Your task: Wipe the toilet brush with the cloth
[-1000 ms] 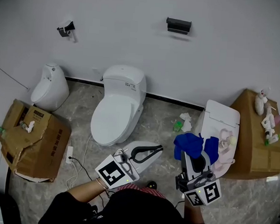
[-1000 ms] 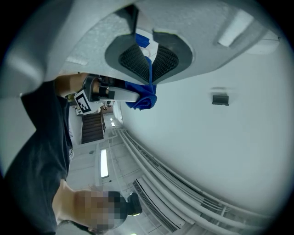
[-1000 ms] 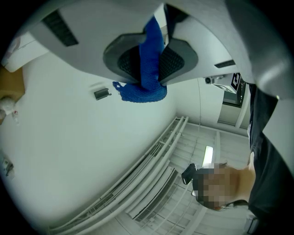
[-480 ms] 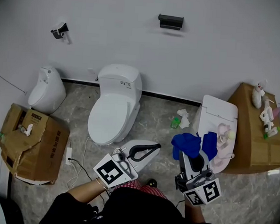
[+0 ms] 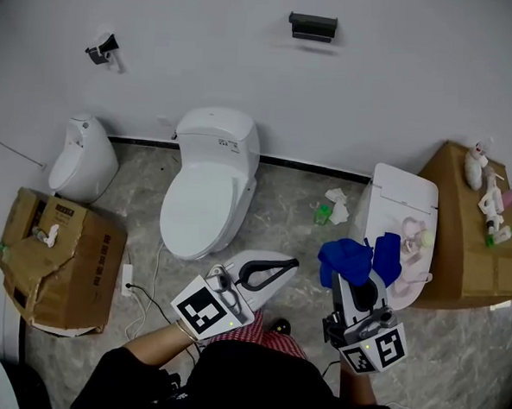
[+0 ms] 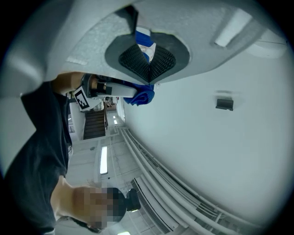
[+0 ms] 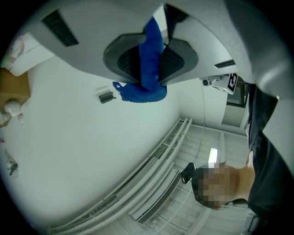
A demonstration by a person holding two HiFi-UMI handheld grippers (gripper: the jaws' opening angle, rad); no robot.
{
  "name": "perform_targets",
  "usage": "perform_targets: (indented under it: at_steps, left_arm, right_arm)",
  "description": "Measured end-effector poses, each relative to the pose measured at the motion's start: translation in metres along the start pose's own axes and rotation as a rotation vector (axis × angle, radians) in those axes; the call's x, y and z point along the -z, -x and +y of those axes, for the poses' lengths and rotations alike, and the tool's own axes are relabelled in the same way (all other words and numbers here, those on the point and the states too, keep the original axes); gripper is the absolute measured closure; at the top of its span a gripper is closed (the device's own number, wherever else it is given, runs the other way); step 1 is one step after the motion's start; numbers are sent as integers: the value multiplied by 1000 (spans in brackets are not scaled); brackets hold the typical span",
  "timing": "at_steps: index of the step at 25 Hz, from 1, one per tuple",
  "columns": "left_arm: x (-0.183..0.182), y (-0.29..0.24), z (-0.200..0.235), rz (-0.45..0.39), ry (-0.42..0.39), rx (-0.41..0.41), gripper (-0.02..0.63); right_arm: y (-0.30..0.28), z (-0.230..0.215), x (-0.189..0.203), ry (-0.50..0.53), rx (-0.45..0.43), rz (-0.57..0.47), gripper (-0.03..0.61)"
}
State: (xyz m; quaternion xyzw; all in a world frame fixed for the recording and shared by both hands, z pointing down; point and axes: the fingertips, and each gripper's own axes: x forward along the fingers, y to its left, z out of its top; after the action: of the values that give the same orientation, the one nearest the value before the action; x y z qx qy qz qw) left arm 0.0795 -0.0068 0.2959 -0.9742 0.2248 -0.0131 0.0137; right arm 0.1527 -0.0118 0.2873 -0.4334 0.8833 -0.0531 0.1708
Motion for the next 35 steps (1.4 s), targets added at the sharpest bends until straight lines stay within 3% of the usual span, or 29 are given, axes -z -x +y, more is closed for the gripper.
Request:
perform_targets:
  at_steps: [15, 27, 35]
  left_arm:
    - [6, 1, 45, 10, 7, 46, 611]
    - [27, -9, 47, 45, 15, 99, 611]
    - [36, -14, 55, 48, 47, 93, 611]
  right_arm:
    - [-33, 0, 28, -19, 55, 22, 505]
    - [-35, -8, 47, -36, 94, 49, 505]
    - [-40, -14, 54, -36, 104, 69, 505]
